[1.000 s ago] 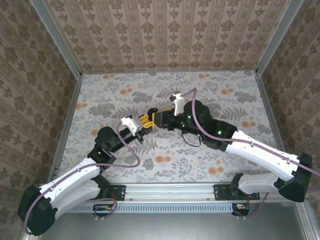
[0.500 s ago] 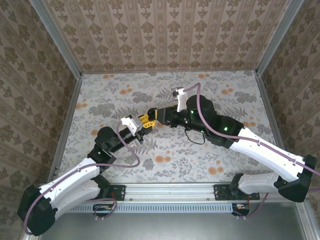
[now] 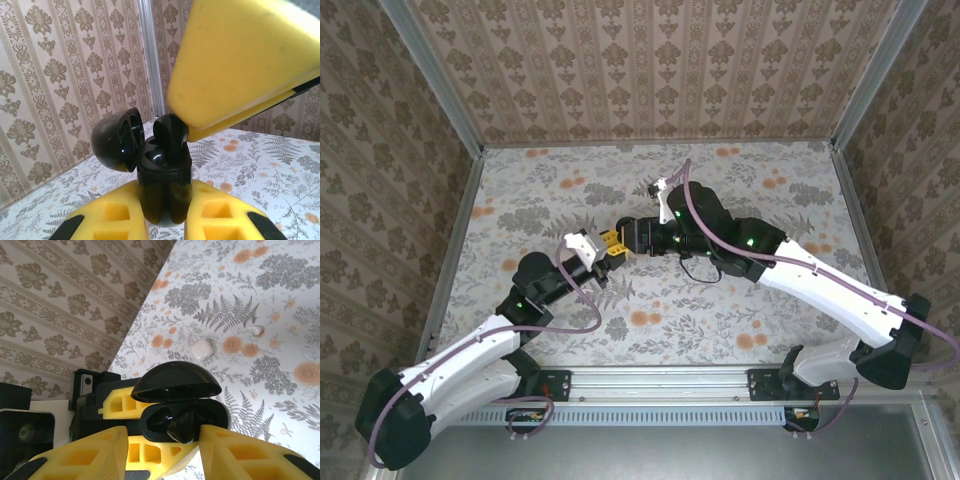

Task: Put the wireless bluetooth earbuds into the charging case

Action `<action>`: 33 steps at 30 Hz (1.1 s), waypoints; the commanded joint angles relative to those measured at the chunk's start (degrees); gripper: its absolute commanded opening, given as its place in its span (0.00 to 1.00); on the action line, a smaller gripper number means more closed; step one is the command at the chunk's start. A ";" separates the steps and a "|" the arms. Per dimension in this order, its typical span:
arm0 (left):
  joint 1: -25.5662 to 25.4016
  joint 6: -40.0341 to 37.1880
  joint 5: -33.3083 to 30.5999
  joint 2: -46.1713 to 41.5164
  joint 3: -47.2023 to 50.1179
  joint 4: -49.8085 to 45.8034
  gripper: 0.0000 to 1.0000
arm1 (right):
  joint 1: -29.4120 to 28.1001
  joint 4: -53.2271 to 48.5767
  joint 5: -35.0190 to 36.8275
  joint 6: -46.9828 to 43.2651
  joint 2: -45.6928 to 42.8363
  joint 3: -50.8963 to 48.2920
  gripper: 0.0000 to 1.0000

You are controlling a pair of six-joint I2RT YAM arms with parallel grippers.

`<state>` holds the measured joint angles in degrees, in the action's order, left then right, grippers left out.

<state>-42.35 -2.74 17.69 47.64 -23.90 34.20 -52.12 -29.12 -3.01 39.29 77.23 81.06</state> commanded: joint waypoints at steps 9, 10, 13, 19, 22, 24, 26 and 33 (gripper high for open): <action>-0.26 0.68 -0.38 -0.62 -1.94 0.57 0.00 | 0.19 -6.90 1.99 -0.22 2.02 4.74 0.42; -0.20 0.63 -0.30 -0.57 -1.94 0.44 0.00 | 0.22 -7.14 2.11 -0.34 2.13 4.91 0.42; -0.28 0.66 -0.13 -0.52 -1.94 0.44 0.00 | 0.18 -7.35 2.34 -0.70 2.13 5.31 0.41; -0.26 0.63 0.06 -0.42 -1.82 0.39 0.00 | 0.22 -7.90 2.71 -1.14 4.13 6.12 0.37; -0.20 0.60 0.06 -0.35 -1.85 0.30 0.00 | 0.18 -8.27 2.83 -1.16 4.46 6.82 0.36; -0.28 0.55 0.05 -0.27 -1.77 0.17 0.00 | 0.18 -8.32 2.83 -1.32 4.50 7.10 0.35; -0.24 0.55 0.06 -0.26 -1.76 0.18 0.00 | 0.21 -8.49 3.00 -1.40 4.68 7.12 0.35; -0.26 0.24 -0.20 -0.18 -1.74 -0.09 0.00 | 0.22 -9.10 3.59 -1.32 4.60 7.70 0.34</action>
<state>-42.35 -2.61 16.64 47.62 -23.90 32.58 -52.01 -36.77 -1.19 38.81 81.38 86.74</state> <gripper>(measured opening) 0.159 0.345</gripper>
